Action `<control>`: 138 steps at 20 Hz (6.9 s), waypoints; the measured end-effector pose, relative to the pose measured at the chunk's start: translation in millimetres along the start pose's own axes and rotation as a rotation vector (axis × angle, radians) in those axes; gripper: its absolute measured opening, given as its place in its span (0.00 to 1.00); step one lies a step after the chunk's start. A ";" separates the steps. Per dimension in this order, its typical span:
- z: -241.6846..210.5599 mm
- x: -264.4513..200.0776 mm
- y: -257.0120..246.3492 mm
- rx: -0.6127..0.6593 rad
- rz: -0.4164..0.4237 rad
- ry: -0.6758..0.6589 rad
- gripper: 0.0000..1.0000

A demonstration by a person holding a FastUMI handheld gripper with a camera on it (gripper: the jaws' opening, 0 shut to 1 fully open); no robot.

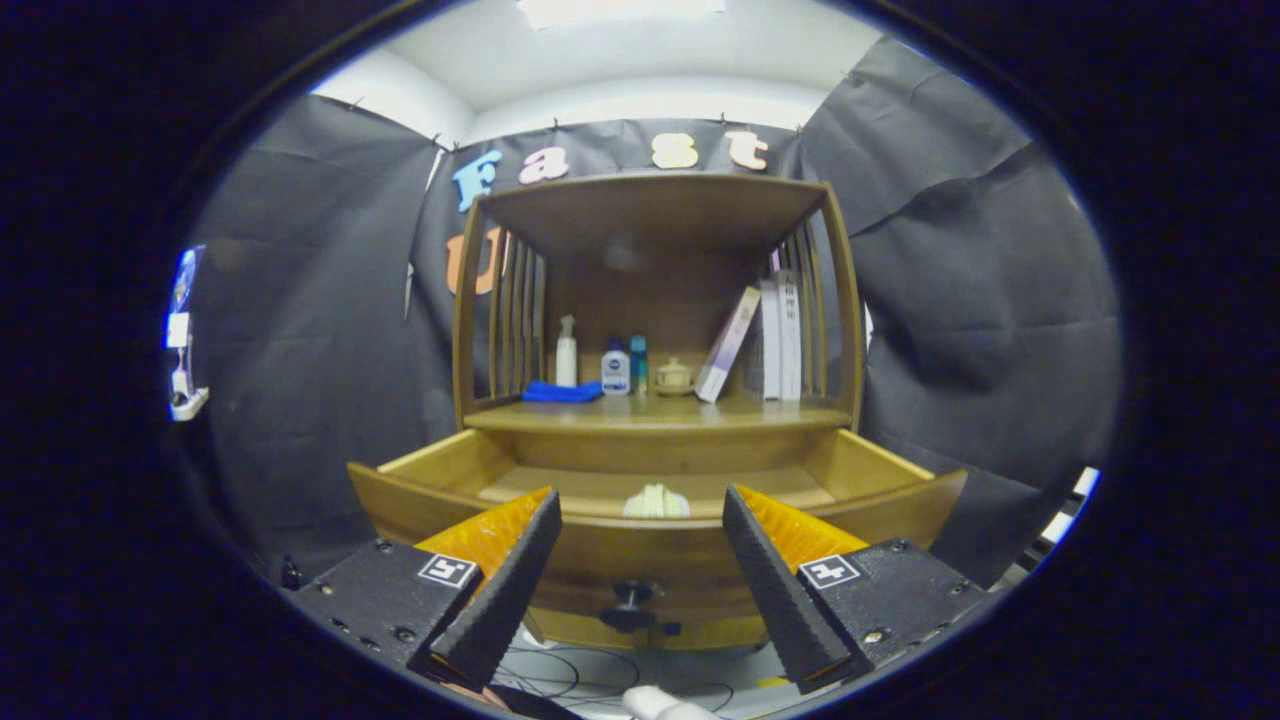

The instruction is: Pull open the drawer, take out the items inside it, and place them on the countertop above the cabinet.

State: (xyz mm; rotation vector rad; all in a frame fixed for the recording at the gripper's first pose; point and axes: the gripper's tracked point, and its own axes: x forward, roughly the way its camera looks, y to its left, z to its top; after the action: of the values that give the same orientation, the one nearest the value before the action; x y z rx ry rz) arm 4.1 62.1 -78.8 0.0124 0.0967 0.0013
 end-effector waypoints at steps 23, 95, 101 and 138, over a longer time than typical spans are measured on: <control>-29.2 190.8 5.9 0.080 0.036 0.881 0.91; 106.2 296.2 15.0 0.080 0.065 0.651 0.76; 146.1 238.6 45.3 0.098 0.092 0.412 0.77; -94.4 25.5 -7.9 -0.002 -0.074 0.130 1.00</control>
State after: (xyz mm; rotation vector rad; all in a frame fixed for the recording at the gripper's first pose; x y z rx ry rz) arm 20.4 55.4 -175.4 0.0067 0.2269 -0.0718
